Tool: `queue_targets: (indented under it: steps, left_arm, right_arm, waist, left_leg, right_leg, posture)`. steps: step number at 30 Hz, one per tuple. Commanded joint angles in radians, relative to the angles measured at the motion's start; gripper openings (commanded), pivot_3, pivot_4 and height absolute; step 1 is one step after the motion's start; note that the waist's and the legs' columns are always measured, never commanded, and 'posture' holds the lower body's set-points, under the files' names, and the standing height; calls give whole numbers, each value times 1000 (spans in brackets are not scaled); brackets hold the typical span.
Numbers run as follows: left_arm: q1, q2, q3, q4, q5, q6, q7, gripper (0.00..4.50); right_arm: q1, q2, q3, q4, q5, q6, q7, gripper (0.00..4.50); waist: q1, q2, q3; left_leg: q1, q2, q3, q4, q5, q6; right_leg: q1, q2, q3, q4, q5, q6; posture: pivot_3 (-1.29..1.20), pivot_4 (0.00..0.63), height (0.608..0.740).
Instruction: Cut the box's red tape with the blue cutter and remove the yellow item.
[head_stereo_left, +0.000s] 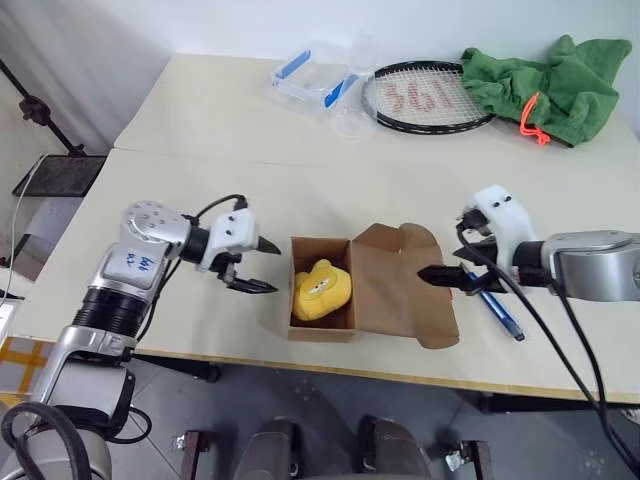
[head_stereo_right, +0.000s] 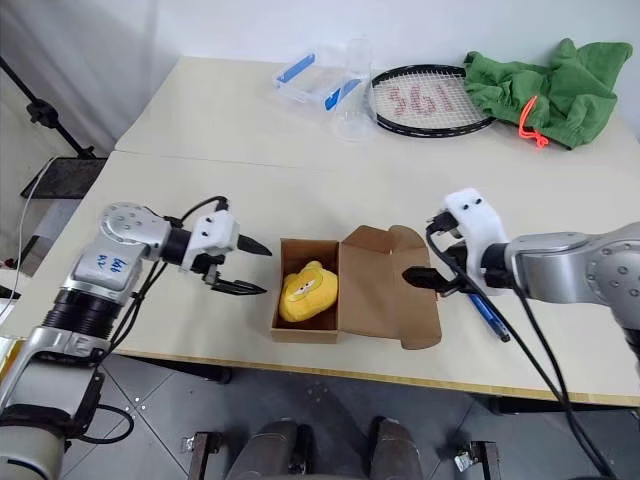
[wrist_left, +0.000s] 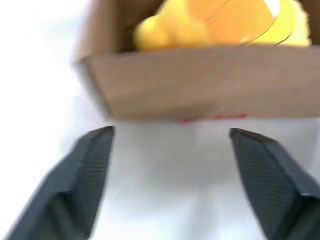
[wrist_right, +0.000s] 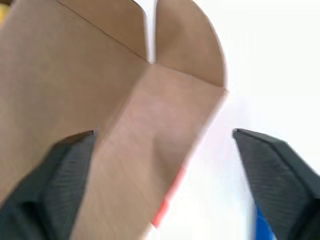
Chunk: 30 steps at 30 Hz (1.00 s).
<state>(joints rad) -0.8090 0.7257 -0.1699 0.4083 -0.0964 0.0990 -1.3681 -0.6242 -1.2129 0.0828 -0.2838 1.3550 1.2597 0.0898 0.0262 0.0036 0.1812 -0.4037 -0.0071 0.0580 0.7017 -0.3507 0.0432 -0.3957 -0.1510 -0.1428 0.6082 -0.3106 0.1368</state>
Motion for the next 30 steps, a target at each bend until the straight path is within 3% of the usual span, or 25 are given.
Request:
queue_targets:
  steps: [1,5,9,17,20,28,30]
  left_arm:
    - [-58,19,61,0,-53,-2,-22,4454]
    - [-188,-81,84,-67,-143,86,-8,4454]
    - [-211,-115,31,-137,-125,120,-21,4454]
    - [-226,-123,-153,-211,-47,258,-87,4454]
    - [-259,-163,-254,-169,-8,216,-172,4454]
    - [-277,-182,-347,-79,52,106,-217,4454]
    - [-286,-191,-363,-28,82,46,-197,4082]
  right_arm:
    - [34,-57,-79,-28,-131,-68,194,4500]
    - [192,-137,-236,-48,-273,-251,531,4500]
    - [320,-103,-395,-92,-385,-402,680,4500]
    - [437,-42,-549,-166,-467,-402,696,4500]
    - [537,13,-675,-279,-444,-333,662,4500]
    - [607,66,-787,-391,-406,-240,609,4500]
    - [614,72,-810,-403,-399,-225,602,4500]
  waist:
    - [0,0,0]
    - [22,-2,1]
    - [21,-3,1]
    - [18,-3,2]
    - [29,-3,2]
    - [27,-4,2]
    - [27,-4,2]
  left_leg:
    - [0,0,1,0,0,0]
    - [-2,-1,5,3,0,0]
    - [-1,-1,6,4,-1,2]
    - [1,1,7,8,-1,2]
    - [1,1,6,9,-1,2]
    - [0,1,5,14,-2,4]
    - [1,1,5,14,-2,4]
  right_leg:
    - [0,0,0,0,0,0]
    - [0,0,-1,0,1,2]
    - [1,0,-1,0,2,4]
    - [1,0,0,2,2,4]
    - [2,0,1,3,2,4]
    - [2,0,4,4,2,5]
    - [2,1,5,4,2,5]
  posture:
    - [0,150,740]
    - [0,150,740]
    - [0,150,740]
    - [0,150,740]
    - [0,150,740]
    - [0,150,740]
    - [0,150,740]
